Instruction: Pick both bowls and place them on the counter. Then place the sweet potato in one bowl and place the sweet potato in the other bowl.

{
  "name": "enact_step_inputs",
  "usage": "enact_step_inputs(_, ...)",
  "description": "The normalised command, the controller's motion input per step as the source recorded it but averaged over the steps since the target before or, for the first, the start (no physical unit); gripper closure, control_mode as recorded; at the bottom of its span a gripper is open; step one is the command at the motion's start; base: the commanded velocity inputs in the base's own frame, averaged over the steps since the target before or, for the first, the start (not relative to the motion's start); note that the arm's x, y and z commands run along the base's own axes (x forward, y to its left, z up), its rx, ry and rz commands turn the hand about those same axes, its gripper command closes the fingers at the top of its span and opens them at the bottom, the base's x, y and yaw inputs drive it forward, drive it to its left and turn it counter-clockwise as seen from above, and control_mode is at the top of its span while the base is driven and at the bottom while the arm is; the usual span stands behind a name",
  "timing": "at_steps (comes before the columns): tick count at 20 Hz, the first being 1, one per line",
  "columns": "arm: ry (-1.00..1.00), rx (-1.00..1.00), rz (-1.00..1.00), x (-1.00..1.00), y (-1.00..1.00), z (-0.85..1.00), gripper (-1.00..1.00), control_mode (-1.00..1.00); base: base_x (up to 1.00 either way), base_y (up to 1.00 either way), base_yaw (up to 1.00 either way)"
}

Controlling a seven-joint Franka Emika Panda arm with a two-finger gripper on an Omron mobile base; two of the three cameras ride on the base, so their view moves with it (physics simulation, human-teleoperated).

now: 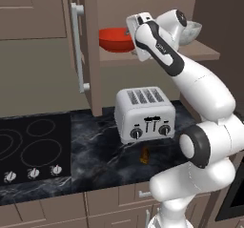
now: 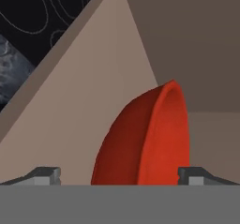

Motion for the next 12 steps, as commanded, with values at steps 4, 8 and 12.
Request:
enact_step_inputs(4,0.00,-0.02,0.00,0.21,0.09,-0.10,-1.00,-1.00,0.00,0.00,0.00)
enact_step_inputs(8,0.00,-0.02,0.00,0.24,0.09,-0.09,-1.00,-1.00,0.00,0.00,0.00)
enact_step_inputs(12,0.00,-0.04,0.00,0.19,0.11,-0.14,-1.00,-1.00,0.00,0.00,0.00)
